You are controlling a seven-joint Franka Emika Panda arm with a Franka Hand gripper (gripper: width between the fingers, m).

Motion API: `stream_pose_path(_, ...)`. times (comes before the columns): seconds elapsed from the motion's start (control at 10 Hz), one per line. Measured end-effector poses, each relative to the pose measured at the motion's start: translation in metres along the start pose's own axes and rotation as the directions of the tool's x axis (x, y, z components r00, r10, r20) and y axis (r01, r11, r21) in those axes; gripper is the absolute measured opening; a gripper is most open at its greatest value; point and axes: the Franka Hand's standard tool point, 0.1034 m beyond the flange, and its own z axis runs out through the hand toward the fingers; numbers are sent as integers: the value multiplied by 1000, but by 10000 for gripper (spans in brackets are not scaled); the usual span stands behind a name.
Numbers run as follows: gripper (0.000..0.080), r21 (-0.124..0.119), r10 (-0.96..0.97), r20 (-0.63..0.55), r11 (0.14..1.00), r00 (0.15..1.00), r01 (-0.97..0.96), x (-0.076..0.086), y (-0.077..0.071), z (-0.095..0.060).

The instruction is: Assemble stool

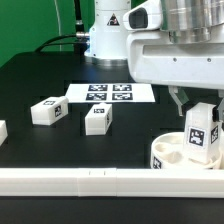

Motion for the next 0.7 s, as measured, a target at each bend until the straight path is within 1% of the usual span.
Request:
stream_pose_path(0.2, 338, 8, 159, 18, 987, 987, -159, -3, -1, 2)
stream_pose_path(0.5, 338, 25, 368, 71, 928, 927, -371, -5, -3, 2)
stream_pose_path(0.7, 338, 23, 488, 98, 870, 867, -492, -7, -5, 2)
